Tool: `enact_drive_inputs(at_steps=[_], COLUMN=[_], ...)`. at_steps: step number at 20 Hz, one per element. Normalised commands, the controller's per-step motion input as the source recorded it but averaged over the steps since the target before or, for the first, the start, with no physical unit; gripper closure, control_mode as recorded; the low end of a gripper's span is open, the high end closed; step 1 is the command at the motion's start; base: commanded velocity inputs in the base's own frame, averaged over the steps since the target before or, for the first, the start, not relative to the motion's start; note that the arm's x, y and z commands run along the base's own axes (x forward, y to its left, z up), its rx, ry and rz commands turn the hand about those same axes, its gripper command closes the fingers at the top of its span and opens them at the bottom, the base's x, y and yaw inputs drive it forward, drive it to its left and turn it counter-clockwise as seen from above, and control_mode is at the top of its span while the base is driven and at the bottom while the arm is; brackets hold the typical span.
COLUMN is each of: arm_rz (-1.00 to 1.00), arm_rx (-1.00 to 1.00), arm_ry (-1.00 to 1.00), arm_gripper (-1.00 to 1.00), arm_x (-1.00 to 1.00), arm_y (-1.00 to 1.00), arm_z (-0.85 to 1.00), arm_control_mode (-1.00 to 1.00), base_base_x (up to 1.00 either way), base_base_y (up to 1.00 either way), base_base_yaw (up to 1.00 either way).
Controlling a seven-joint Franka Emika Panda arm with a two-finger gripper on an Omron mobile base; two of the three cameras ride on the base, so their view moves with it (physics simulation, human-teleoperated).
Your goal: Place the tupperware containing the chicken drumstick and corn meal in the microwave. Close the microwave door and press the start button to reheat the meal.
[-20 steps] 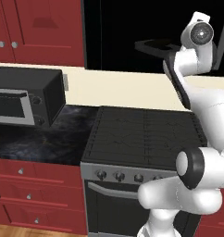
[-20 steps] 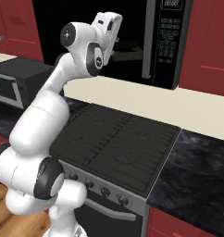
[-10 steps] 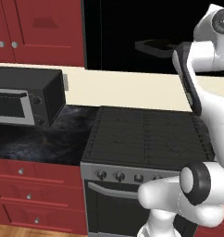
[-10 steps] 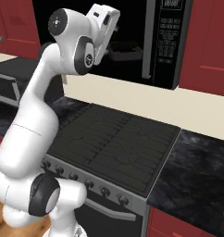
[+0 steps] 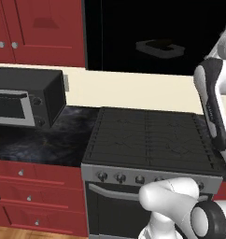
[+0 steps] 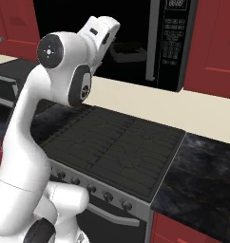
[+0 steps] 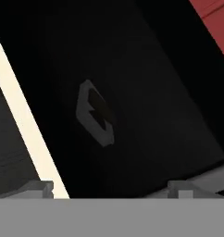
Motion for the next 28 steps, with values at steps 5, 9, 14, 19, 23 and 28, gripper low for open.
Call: enact_drive_inputs(at_steps=[5, 9, 14, 19, 23, 28], arm_rz=[0.23, 0.13, 0.00, 0.00, 0.01, 0.02], arm_rx=[0.17, 0.14, 0.03, 0.04, 0.03, 0.00], arm_ry=[-0.20, -0.26, -0.07, 0.00, 0.00, 0.00], arm_gripper=[-1.00, -1.00, -1.00, 1.00, 1.00, 1.00], arm_x=[-0.93, -0.61, -0.08, -0.06, -0.09, 0.02], arm_y=[-0.52, -0.60, -0.35, -0.38, -0.31, -0.27], arm_z=[0.00, 0.00, 0.00, 0.00, 0.00, -0.02], arm_control_mode=[-1.00, -1.00, -1.00, -1.00, -1.00, -1.00], base_base_x=[0.00, 0.00, 0.00, 0.00, 0.00, 0.00], base_base_y=[0.00, 0.00, 0.00, 0.00, 0.00, 0.00], base_base_yaw=[0.00, 0.00, 0.00, 0.00, 0.00, 0.00])
